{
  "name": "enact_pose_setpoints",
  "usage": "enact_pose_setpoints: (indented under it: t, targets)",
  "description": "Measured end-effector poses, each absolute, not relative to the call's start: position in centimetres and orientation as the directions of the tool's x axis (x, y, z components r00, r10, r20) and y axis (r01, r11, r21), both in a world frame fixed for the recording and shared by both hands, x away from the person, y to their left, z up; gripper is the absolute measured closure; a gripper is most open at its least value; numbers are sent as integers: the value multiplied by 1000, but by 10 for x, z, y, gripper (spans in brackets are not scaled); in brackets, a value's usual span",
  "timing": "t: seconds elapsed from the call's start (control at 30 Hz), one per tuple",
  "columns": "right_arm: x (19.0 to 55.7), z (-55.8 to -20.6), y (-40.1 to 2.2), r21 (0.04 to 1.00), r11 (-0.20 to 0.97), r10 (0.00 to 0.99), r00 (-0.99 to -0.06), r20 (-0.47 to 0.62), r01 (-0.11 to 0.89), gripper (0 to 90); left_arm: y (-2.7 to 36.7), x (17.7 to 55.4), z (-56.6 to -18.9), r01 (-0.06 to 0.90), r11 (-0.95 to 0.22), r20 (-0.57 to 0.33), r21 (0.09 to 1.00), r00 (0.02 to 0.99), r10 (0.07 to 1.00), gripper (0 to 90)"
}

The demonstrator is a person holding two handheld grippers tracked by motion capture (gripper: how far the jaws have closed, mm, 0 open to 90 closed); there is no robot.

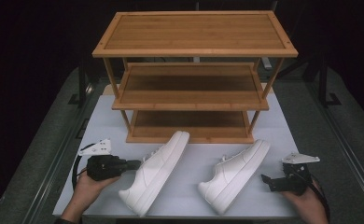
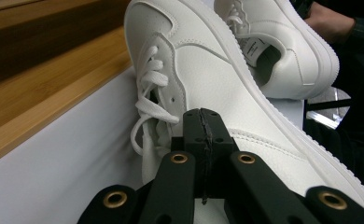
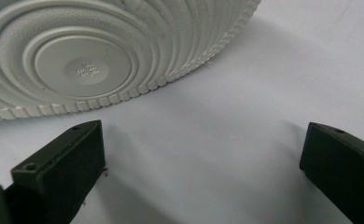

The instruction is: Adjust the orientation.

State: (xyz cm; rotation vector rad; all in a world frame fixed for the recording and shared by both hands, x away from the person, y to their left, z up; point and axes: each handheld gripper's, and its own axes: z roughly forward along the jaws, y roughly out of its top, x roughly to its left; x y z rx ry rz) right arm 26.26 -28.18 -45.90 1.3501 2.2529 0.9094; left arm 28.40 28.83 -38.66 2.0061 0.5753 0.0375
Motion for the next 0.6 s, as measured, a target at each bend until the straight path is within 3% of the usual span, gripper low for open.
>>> enact_pose_setpoints:
  t: [0.6]
  targets:
    - [263, -459, -282, 685, 336, 878, -479, 20, 646, 0, 268, 279, -383, 342, -394, -205, 853, 914, 350, 900]
